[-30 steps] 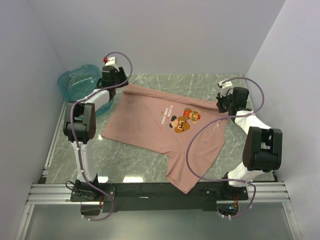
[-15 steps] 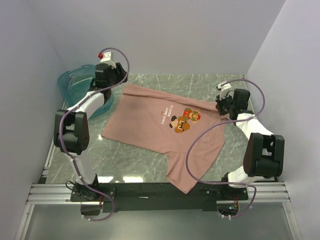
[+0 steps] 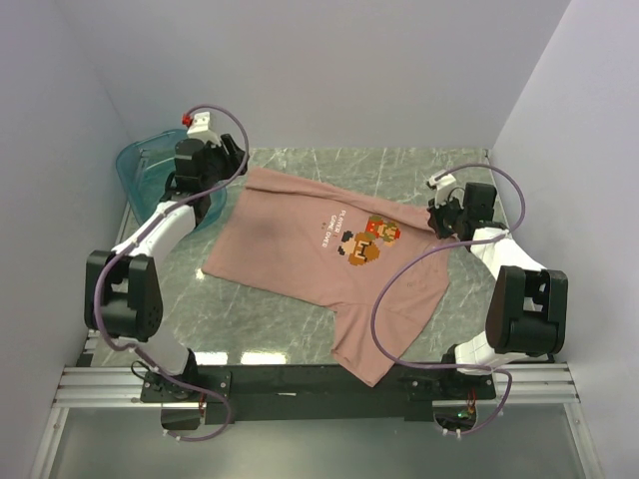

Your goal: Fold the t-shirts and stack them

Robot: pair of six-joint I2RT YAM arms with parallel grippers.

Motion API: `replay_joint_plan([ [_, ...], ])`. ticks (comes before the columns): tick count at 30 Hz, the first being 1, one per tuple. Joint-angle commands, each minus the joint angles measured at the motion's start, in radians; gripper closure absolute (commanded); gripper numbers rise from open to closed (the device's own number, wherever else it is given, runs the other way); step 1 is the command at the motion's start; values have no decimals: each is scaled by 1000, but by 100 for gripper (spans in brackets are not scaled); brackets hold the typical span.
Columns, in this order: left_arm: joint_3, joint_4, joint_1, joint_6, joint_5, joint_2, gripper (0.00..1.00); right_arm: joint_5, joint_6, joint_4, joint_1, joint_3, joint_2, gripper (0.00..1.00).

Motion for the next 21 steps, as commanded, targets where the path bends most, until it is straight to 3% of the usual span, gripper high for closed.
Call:
replay_joint_plan([
  [1,-33,21,5,-2,23,-84,40,-13,-28,-14,-6,-6,-45,100],
  [17,-171,-72,24,-2,15,-305,38,-22,-75,-74,5,-15,-33,98],
  [20,-203,-91,34,-20,5,-356,36,-45,-135,-131,16,-20,-39,92],
  [21,-220,-103,37,-29,3,-370,36,-75,-164,-193,19,-15,-42,86],
])
